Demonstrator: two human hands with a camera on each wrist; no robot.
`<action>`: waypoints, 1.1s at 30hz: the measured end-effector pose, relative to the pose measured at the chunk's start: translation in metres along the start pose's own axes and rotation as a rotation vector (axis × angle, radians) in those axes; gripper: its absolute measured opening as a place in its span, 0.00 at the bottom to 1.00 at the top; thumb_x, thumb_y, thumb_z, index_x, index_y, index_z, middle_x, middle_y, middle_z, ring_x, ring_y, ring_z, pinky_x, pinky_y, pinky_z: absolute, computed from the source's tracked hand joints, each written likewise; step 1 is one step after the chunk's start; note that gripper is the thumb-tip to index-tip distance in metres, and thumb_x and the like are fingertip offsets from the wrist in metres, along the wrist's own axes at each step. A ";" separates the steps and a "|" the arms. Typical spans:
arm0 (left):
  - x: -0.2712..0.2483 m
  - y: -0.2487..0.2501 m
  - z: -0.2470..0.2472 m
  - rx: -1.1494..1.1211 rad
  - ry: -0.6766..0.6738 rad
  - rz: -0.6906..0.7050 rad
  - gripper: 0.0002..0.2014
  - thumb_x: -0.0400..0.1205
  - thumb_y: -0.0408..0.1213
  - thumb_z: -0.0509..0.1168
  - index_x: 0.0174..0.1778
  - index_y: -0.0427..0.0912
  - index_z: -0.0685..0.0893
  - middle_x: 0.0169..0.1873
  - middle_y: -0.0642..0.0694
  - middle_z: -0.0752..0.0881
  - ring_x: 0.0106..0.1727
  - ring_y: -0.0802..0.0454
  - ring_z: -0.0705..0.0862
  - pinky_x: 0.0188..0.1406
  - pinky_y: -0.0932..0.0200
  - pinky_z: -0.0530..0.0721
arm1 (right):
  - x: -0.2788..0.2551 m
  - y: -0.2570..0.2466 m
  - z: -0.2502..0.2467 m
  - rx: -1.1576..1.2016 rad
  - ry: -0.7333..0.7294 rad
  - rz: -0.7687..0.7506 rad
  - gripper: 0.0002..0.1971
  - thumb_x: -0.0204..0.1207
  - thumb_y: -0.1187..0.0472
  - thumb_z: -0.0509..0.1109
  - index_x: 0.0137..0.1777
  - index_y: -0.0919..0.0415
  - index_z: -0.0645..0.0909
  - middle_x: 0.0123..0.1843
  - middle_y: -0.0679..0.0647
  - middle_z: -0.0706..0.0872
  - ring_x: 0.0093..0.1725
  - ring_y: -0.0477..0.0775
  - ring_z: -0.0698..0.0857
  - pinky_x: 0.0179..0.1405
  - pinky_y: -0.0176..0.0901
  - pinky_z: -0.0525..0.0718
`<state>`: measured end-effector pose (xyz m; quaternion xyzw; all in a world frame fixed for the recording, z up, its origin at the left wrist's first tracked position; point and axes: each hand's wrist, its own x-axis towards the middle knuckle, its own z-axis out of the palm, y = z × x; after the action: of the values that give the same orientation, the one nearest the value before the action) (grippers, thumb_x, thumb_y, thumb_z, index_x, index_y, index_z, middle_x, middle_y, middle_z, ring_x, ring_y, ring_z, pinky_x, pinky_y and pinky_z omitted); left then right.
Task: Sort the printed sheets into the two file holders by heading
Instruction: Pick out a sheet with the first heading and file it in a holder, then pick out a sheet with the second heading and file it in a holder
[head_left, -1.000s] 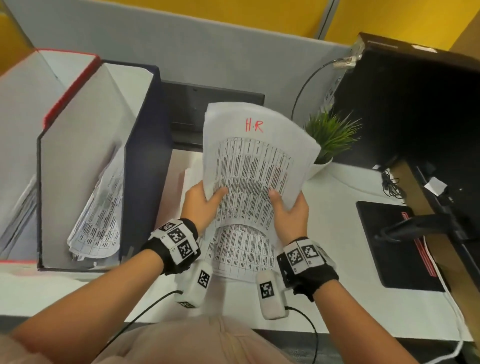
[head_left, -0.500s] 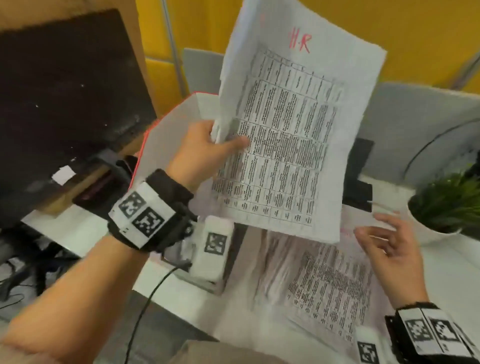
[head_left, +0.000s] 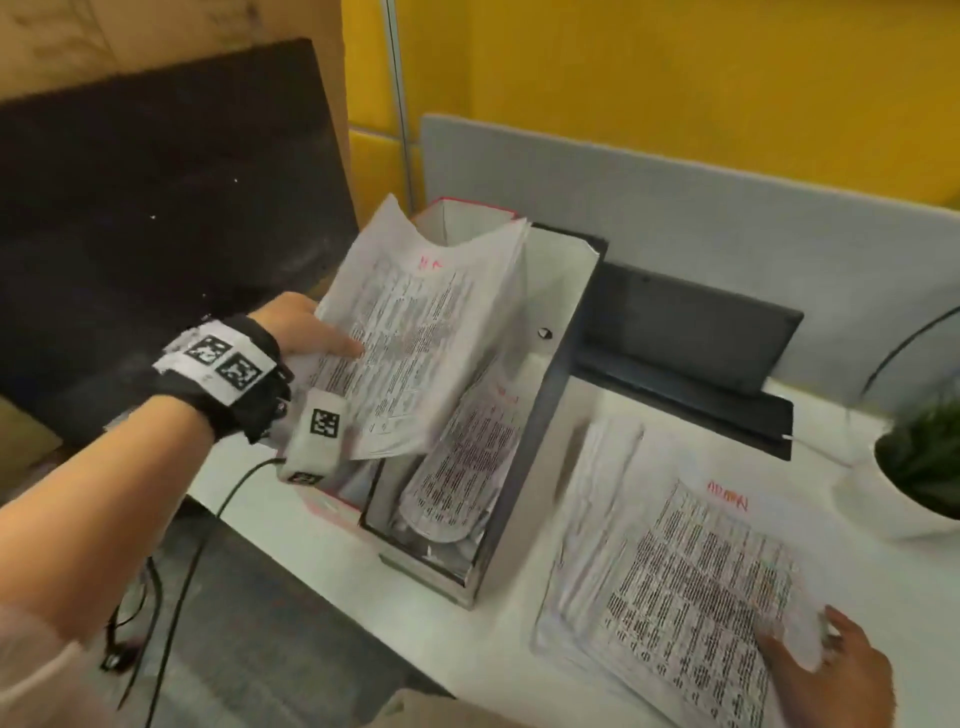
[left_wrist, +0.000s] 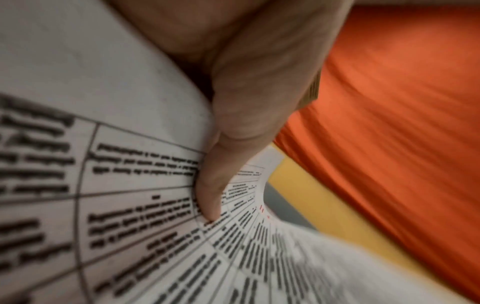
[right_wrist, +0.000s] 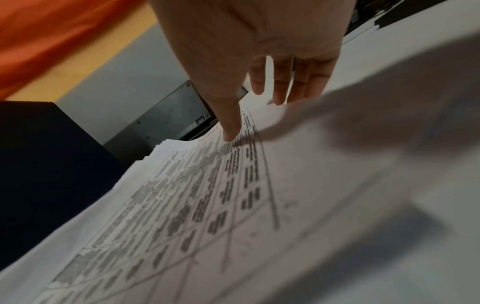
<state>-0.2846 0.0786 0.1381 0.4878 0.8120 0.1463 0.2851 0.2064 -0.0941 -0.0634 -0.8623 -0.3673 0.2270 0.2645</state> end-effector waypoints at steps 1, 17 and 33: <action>0.005 0.000 0.009 0.053 0.017 0.006 0.22 0.68 0.43 0.78 0.54 0.36 0.85 0.45 0.42 0.86 0.42 0.46 0.83 0.44 0.56 0.78 | -0.002 -0.001 0.002 -0.006 0.062 0.005 0.39 0.56 0.66 0.85 0.68 0.73 0.74 0.62 0.74 0.82 0.59 0.73 0.82 0.66 0.66 0.76; 0.042 -0.009 0.097 0.432 -0.082 0.144 0.17 0.86 0.36 0.55 0.65 0.31 0.79 0.63 0.33 0.81 0.65 0.38 0.79 0.64 0.52 0.73 | -0.006 -0.005 0.005 -0.053 0.028 0.136 0.48 0.56 0.61 0.86 0.75 0.70 0.66 0.70 0.75 0.70 0.71 0.72 0.70 0.76 0.62 0.65; 0.009 0.028 0.064 -0.124 0.296 0.553 0.10 0.81 0.33 0.64 0.54 0.52 0.81 0.50 0.51 0.82 0.46 0.56 0.82 0.44 0.62 0.79 | 0.002 0.010 0.010 -0.051 -0.043 0.132 0.49 0.60 0.54 0.83 0.78 0.66 0.62 0.73 0.70 0.66 0.71 0.71 0.71 0.76 0.61 0.66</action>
<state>-0.2292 0.0968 0.0984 0.6453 0.6708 0.3367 0.1424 0.2074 -0.0959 -0.0776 -0.8860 -0.3210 0.2530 0.2190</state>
